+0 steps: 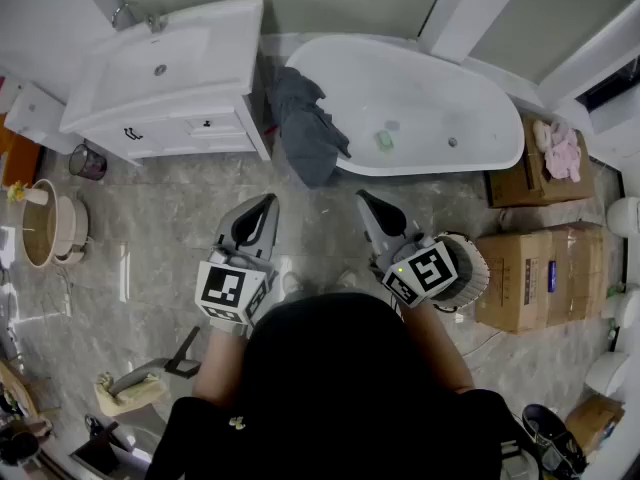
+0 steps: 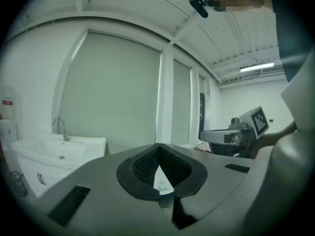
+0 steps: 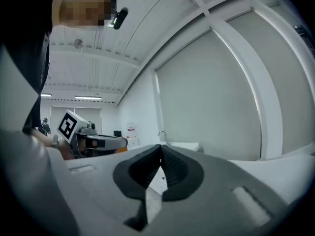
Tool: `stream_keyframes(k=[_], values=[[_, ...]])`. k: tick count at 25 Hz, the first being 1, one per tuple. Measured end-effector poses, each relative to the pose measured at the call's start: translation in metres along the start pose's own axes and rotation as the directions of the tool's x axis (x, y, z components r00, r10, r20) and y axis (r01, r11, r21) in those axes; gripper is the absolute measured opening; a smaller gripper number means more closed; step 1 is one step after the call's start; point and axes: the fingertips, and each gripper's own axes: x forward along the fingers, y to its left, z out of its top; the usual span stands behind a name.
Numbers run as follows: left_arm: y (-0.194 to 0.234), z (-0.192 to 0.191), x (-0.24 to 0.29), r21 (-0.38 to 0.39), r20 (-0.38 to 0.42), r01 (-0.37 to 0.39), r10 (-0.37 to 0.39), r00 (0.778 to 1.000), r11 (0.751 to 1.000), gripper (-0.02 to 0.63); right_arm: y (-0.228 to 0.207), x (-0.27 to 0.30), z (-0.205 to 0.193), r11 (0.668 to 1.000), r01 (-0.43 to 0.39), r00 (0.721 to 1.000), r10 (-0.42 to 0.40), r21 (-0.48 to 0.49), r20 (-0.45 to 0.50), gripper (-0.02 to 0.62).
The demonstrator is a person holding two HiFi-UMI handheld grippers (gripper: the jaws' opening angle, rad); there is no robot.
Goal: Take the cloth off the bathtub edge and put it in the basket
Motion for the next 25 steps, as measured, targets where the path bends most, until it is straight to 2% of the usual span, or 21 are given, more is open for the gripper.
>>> stream_keyframes(k=[11, 21, 25], values=[[-0.026, 0.0, 0.03, -0.012, -0.004, -0.026, 0.026, 1.0, 1.0, 0.012, -0.033, -0.021, -0.004, 1.0, -0.018, 1.0, 0.018, 0.001, 0.009, -0.005], [-0.068, -0.008, 0.068, -0.017, -0.043, -0.055, 0.054, 0.998, 0.998, 0.013, -0.091, -0.061, -0.012, 0.998, -0.02, 0.999, 0.018, 0.065, 0.027, -0.003], [-0.069, -0.015, 0.08, -0.037, -0.066, -0.066, 0.064, 0.996, 0.997, 0.014, -0.11, -0.06, -0.016, 0.995, -0.018, 1.0, 0.016, 0.097, 0.024, -0.003]])
